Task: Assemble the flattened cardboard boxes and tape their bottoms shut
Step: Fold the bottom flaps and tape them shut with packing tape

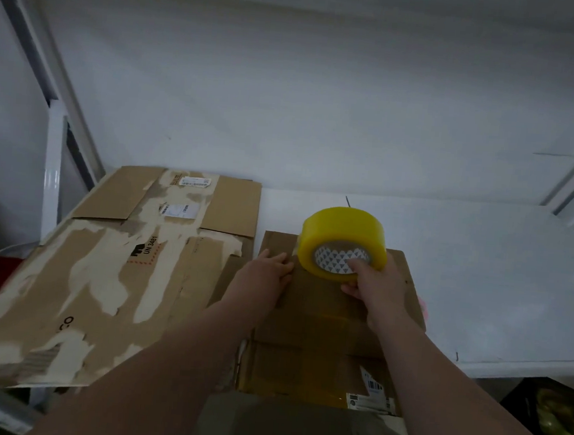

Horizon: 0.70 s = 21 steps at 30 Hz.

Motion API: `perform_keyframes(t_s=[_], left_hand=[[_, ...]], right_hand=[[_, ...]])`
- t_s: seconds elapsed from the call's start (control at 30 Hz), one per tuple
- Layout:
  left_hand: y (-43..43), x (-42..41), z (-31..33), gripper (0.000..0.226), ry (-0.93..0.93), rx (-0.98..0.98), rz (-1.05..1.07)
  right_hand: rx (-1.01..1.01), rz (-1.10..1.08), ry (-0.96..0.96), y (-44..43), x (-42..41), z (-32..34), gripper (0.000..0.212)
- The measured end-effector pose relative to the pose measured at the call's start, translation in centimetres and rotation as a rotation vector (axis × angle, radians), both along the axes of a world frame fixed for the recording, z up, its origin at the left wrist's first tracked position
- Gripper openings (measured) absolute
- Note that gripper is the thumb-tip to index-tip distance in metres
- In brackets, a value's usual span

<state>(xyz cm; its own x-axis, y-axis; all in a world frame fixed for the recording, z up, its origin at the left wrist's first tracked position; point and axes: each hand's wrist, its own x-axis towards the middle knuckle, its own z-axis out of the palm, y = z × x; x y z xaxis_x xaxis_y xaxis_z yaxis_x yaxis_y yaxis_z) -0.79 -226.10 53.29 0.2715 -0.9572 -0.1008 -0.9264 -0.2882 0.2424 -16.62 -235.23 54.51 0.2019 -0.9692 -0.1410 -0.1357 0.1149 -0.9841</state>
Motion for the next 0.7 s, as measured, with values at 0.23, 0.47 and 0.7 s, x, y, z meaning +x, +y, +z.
perform_keyframes(t_s=[0.23, 0.47, 0.7], left_hand=[[0.1, -0.3, 2.4, 0.029, 0.194, -0.374, 0.3], [-1.5, -1.5, 5.4, 0.01, 1.529, -0.276, 0.755], [-2.3, -1.2, 4.8, 0.016, 1.299, -0.32, 0.748]], right_hand=[[-0.028, -0.004, 0.028, -0.1, -0.3, -0.2, 0.024], [-0.033, 0.012, 0.021, -0.1, -0.4, -0.5, 0.032], [-0.074, 0.004, 0.046, 0.0, -0.4, -0.6, 0.027]])
